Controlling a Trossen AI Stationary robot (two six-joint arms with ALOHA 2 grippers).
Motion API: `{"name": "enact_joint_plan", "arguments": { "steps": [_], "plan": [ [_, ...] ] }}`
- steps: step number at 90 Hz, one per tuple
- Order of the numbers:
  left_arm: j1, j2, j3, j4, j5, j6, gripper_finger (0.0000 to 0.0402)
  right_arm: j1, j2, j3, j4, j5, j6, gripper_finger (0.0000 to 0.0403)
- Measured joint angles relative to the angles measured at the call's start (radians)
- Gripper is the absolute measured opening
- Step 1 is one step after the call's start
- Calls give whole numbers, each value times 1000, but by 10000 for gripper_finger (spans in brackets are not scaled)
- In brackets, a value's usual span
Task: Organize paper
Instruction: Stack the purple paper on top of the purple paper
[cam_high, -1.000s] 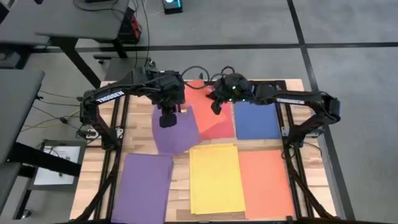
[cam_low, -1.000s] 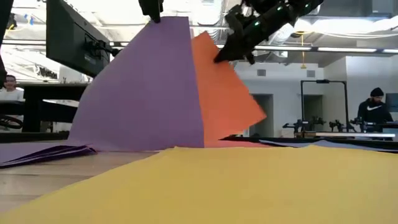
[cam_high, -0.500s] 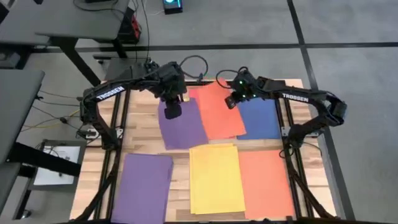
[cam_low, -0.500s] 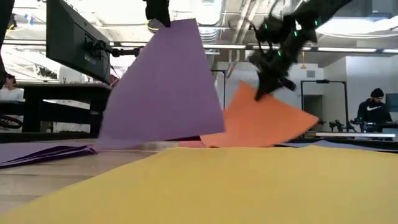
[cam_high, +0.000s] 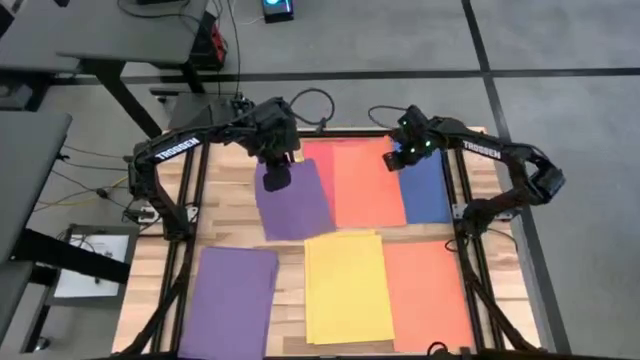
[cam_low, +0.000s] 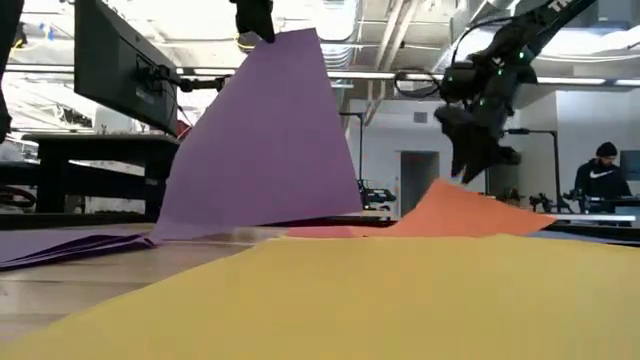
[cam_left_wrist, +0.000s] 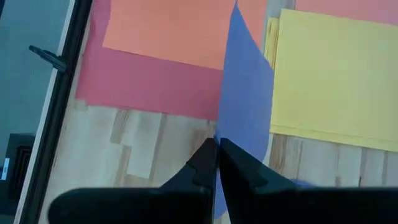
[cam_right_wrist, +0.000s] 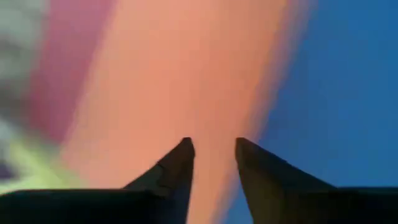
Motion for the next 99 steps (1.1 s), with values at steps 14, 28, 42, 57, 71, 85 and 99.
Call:
{"name": "enact_joint_plan", "arguments": {
  "steps": [14,28,42,57,71,85,99],
  "plan": [
    [0,0,0,0,0,13,0,104,-72,30,119,-211,-3,186],
    [0,0,0,2,0,12,0,321,-83,30,390,-258,-6,209],
    [0,0,0,3,0,3,0,516,7,30,621,-49,-12,207],
    [0,0,0,6,0,-9,0,567,135,30,826,1,45,199],
    [0,0,0,10,0,-20,0,567,209,29,972,10,70,196],
    [-1,0,0,59,1,-29,0,575,298,29,1156,12,177,195],
    [-1,0,0,86,1,-54,0,588,372,63,1181,12,241,156]
  ]
}}
